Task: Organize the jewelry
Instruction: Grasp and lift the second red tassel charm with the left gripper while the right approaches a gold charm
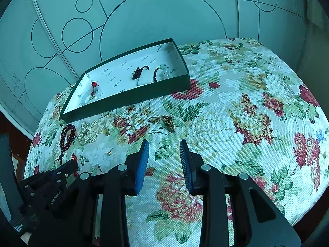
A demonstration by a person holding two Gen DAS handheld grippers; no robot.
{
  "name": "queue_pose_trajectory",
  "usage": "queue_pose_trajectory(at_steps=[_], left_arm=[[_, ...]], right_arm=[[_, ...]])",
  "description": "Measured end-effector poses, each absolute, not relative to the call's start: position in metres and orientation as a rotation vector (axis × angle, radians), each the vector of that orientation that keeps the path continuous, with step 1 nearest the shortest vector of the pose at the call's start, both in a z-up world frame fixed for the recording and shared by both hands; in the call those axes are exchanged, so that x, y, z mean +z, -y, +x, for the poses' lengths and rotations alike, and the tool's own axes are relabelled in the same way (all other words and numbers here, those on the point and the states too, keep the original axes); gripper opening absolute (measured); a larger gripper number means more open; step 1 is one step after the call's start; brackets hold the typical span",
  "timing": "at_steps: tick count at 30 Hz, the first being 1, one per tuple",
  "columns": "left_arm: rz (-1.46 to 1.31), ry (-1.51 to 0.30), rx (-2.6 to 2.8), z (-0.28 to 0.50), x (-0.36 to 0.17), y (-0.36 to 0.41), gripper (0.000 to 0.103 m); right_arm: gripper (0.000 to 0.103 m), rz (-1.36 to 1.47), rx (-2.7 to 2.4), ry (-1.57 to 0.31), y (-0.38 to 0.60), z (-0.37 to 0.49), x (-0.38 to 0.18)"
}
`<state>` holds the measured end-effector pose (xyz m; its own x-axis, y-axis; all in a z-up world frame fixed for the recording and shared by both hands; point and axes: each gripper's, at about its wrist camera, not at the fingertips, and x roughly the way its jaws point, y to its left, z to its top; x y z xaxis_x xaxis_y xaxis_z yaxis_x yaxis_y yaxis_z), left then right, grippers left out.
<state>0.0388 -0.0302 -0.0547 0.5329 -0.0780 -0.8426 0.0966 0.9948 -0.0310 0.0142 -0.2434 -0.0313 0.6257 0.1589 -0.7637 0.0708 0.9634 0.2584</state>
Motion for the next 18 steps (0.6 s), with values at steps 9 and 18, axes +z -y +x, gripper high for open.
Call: queue_pose_trajectory(at_steps=[9,18], left_arm=[[-0.012,-1.018,-0.073,0.053,-0.061,0.002,0.006],[-0.042,-1.012,-0.063,0.063,-0.064,-0.011,0.006]], right_arm=[[0.031,0.213,0.112,-0.934,0.198,0.025,-0.040],[0.031,0.166,0.149,-0.964,0.161,0.034,-0.050]])
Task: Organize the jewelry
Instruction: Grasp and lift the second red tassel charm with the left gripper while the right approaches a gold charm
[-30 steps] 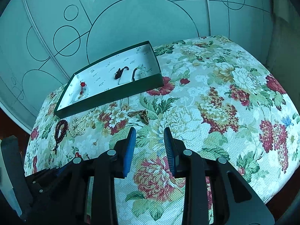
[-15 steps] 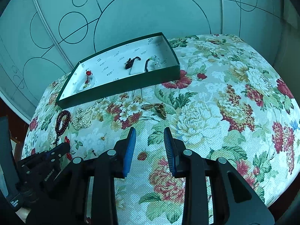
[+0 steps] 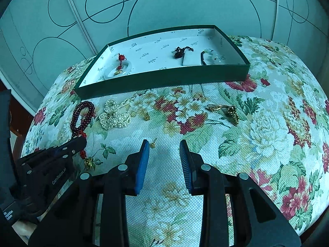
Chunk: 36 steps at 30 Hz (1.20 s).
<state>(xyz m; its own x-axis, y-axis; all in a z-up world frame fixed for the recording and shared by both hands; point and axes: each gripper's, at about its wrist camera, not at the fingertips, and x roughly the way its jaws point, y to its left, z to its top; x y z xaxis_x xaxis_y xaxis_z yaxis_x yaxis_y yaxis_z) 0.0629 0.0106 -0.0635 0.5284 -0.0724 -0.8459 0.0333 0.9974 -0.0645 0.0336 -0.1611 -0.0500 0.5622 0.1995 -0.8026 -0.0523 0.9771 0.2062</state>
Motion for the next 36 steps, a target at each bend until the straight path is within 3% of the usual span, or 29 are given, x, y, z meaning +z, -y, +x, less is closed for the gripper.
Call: queue_pose_trajectory(at_steps=[13,24,36], left_arm=[[-0.039,-1.001,-0.078,0.065,-0.063,-0.014,0.006],[-0.026,-0.995,-0.074,0.065,-0.063,-0.013,0.006],[-0.024,-0.990,-0.078,0.065,-0.061,-0.012,0.006]], right_arm=[[0.028,0.121,0.138,-0.985,0.139,0.042,-0.061],[0.008,0.083,0.108,-0.963,0.140,0.042,-0.063],[0.007,0.107,0.108,-0.935,0.149,0.037,-0.055]])
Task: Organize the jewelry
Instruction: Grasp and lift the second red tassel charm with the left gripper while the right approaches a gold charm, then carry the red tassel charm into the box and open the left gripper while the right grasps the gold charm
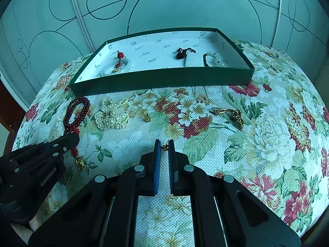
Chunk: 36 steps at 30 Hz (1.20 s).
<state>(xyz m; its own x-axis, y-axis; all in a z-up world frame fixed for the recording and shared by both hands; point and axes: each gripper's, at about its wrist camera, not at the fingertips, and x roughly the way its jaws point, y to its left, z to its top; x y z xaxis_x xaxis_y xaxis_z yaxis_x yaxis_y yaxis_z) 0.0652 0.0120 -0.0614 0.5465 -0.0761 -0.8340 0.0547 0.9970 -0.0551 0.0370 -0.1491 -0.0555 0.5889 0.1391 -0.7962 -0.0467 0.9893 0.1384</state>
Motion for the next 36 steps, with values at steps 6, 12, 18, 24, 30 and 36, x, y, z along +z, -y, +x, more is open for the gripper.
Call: queue_pose_trajectory(at_steps=[6,12,18,24,30,36], left_arm=[[-0.015,-0.968,-0.091,0.064,-0.052,-0.007,0.006],[-0.006,-0.926,-0.120,0.065,-0.032,0.001,0.006],[0.001,-0.879,-0.139,0.068,-0.010,0.009,0.006],[0.006,-0.839,-0.154,0.071,0.007,0.014,0.006],[0.004,-0.817,-0.166,0.082,0.021,0.018,0.006],[0.021,-0.756,-0.172,0.105,0.046,0.022,0.006]], right_arm=[[0.007,0.119,0.103,-0.903,0.159,0.034,-0.044],[0.007,0.129,0.098,-0.865,0.167,0.033,-0.029],[0.007,0.141,0.099,-0.840,0.173,0.034,-0.018],[0.007,0.148,0.106,-0.809,0.176,0.038,-0.003],[0.007,0.152,0.118,-0.775,0.177,0.049,0.013],[0.007,0.156,0.133,-0.735,0.178,0.070,0.034]])
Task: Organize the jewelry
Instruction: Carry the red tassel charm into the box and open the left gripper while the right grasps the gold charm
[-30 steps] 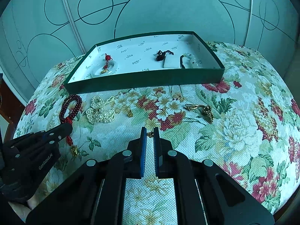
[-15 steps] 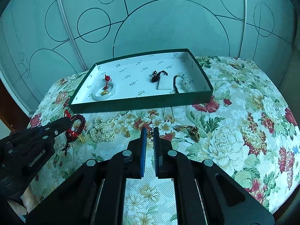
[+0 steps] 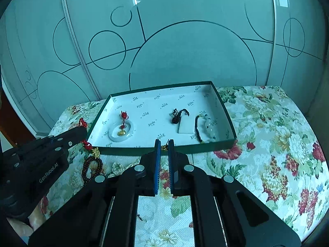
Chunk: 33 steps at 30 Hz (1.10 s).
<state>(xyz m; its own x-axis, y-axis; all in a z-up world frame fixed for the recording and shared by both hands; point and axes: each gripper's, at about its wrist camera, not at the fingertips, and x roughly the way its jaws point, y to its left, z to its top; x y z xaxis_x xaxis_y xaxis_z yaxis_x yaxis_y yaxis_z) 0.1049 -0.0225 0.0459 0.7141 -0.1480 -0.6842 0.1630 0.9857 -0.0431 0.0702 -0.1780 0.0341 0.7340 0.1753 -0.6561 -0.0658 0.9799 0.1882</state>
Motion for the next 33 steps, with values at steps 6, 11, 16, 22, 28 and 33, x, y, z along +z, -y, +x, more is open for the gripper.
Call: queue_pose_trajectory(at_steps=[6,11,16,22,28,33], left_arm=[[0.037,-0.711,-0.157,0.143,0.062,0.027,0.006],[0.033,-0.728,-0.135,0.178,0.051,0.030,0.006],[0.030,-0.777,-0.098,0.212,0.017,0.033,0.006],[0.041,-0.837,-0.075,0.240,-0.021,0.031,0.006],[0.030,-0.877,-0.071,0.253,-0.039,0.029,0.008],[0.020,-0.884,-0.067,0.250,-0.038,0.027,0.054]], right_arm=[[0.007,0.147,0.140,-0.709,0.177,0.104,0.048],[0.007,0.136,0.143,-0.734,0.176,0.142,0.041],[0.007,0.128,0.128,-0.790,0.179,0.181,0.015],[0.007,0.131,0.115,-0.876,0.180,0.220,-0.020],[0.012,0.110,0.107,-0.941,0.180,0.237,-0.045],[0.034,0.138,0.112,-0.927,0.185,0.231,-0.039]])
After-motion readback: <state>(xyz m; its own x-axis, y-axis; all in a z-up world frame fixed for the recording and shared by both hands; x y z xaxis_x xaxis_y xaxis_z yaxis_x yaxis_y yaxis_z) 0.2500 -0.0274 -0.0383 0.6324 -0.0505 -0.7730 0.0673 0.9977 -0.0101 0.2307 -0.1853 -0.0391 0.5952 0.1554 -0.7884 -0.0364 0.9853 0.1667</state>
